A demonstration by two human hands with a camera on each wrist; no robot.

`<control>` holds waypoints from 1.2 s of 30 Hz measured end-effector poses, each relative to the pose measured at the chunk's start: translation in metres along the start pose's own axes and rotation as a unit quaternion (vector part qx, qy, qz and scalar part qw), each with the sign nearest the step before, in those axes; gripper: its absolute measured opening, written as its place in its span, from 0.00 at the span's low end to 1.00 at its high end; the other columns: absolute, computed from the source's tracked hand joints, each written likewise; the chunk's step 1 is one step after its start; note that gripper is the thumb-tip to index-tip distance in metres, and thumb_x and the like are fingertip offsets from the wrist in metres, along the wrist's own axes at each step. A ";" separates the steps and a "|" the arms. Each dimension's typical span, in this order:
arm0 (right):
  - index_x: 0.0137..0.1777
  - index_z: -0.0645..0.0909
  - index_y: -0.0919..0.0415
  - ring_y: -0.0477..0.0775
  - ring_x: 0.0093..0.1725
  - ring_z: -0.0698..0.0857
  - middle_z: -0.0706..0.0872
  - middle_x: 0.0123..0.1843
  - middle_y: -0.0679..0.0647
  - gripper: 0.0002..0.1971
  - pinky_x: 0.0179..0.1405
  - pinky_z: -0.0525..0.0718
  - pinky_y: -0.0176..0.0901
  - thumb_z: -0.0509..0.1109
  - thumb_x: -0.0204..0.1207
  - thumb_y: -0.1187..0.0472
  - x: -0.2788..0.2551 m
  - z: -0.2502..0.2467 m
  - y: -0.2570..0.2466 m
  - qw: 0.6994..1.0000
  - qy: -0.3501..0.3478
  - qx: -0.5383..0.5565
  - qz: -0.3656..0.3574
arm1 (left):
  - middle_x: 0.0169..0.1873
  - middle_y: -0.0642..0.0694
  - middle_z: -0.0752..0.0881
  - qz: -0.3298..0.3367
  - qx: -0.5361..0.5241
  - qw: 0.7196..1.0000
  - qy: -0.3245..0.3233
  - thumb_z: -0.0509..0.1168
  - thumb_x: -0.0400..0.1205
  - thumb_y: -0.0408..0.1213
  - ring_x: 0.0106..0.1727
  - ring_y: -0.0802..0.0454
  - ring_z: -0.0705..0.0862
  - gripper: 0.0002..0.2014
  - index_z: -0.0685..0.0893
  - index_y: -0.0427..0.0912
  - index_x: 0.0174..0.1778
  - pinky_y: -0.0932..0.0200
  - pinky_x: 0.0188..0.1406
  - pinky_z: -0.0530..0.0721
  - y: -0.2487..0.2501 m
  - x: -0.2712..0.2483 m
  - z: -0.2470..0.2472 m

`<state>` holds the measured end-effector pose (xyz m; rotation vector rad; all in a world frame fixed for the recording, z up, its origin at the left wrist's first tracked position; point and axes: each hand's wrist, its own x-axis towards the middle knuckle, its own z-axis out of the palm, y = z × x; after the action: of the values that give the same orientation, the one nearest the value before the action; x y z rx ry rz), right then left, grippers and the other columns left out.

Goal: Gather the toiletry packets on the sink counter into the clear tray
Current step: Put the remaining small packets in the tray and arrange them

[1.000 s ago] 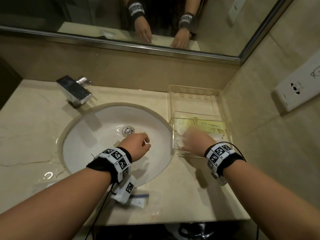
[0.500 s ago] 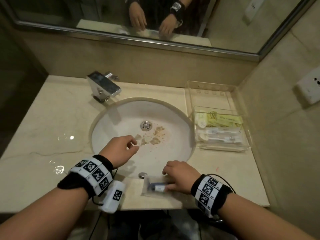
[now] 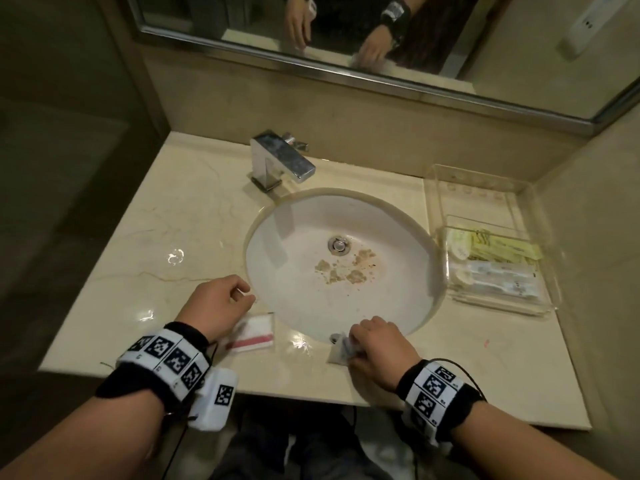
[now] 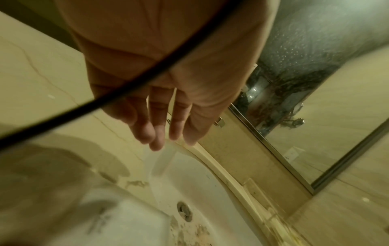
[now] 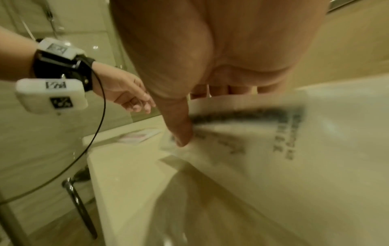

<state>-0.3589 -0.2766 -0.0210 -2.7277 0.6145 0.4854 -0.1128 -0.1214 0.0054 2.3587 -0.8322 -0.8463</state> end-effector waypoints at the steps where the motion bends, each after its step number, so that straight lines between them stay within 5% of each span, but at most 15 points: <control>1: 0.50 0.77 0.56 0.57 0.54 0.77 0.82 0.52 0.54 0.08 0.47 0.70 0.44 0.65 0.77 0.54 0.002 -0.002 -0.003 0.999 0.009 0.032 -0.005 | 0.48 0.49 0.86 -0.004 0.020 1.000 -0.005 0.69 0.80 0.43 0.51 0.50 0.83 0.13 0.84 0.44 0.59 0.56 0.52 0.80 -0.002 0.000 0.000; 6: 0.50 0.75 0.58 0.59 0.50 0.80 0.82 0.51 0.56 0.06 0.49 0.79 0.50 0.67 0.75 0.59 0.028 -0.018 -0.035 0.993 0.011 0.117 -0.035 | 0.59 0.47 0.82 -0.004 0.212 0.976 -0.060 0.73 0.72 0.53 0.61 0.47 0.78 0.29 0.78 0.47 0.67 0.51 0.61 0.80 -0.021 -0.004 0.007; 18: 0.53 0.72 0.57 0.62 0.51 0.82 0.85 0.52 0.57 0.10 0.46 0.79 0.51 0.67 0.76 0.55 0.046 -0.024 -0.061 0.991 0.000 0.118 -0.063 | 0.58 0.47 0.75 0.008 0.269 0.962 -0.033 0.69 0.75 0.48 0.58 0.46 0.72 0.18 0.77 0.48 0.59 0.53 0.58 0.76 -0.035 -0.009 0.030; 22: 0.54 0.73 0.56 0.60 0.51 0.82 0.85 0.52 0.56 0.11 0.46 0.79 0.50 0.68 0.77 0.54 0.037 -0.029 -0.046 0.990 0.014 0.131 -0.046 | 0.50 0.48 0.79 -0.005 0.288 0.955 -0.074 0.63 0.79 0.44 0.54 0.47 0.75 0.06 0.78 0.48 0.48 0.54 0.53 0.76 -0.022 -0.005 0.028; 27: 0.55 0.74 0.57 0.59 0.51 0.81 0.84 0.53 0.56 0.11 0.44 0.75 0.46 0.68 0.77 0.54 0.016 -0.044 -0.007 0.987 0.049 0.154 -0.018 | 0.37 0.49 0.83 0.022 0.128 0.986 -0.105 0.64 0.80 0.40 0.36 0.52 0.80 0.04 0.76 0.46 0.46 0.59 0.31 0.74 0.036 0.003 0.036; 31: 0.59 0.76 0.57 0.58 0.53 0.80 0.80 0.57 0.55 0.13 0.54 0.80 0.51 0.69 0.76 0.55 -0.013 -0.056 0.049 0.977 0.117 0.174 0.024 | 0.34 0.48 0.83 0.077 0.040 0.992 -0.096 0.68 0.79 0.40 0.35 0.52 0.80 0.05 0.80 0.44 0.40 0.61 0.28 0.70 0.107 0.015 0.063; 36: 0.55 0.78 0.55 0.55 0.50 0.82 0.84 0.51 0.52 0.08 0.52 0.80 0.49 0.69 0.77 0.57 -0.054 -0.072 0.137 0.960 0.155 0.188 0.140 | 0.34 0.45 0.85 0.105 -0.035 0.987 -0.119 0.69 0.78 0.36 0.34 0.50 0.81 0.05 0.81 0.45 0.37 0.57 0.30 0.74 0.180 0.027 0.107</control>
<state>-0.4493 -0.4015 0.0346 -2.3747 1.0612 -0.0099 -0.2370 -0.2901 0.0337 2.0915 -1.1057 -1.0617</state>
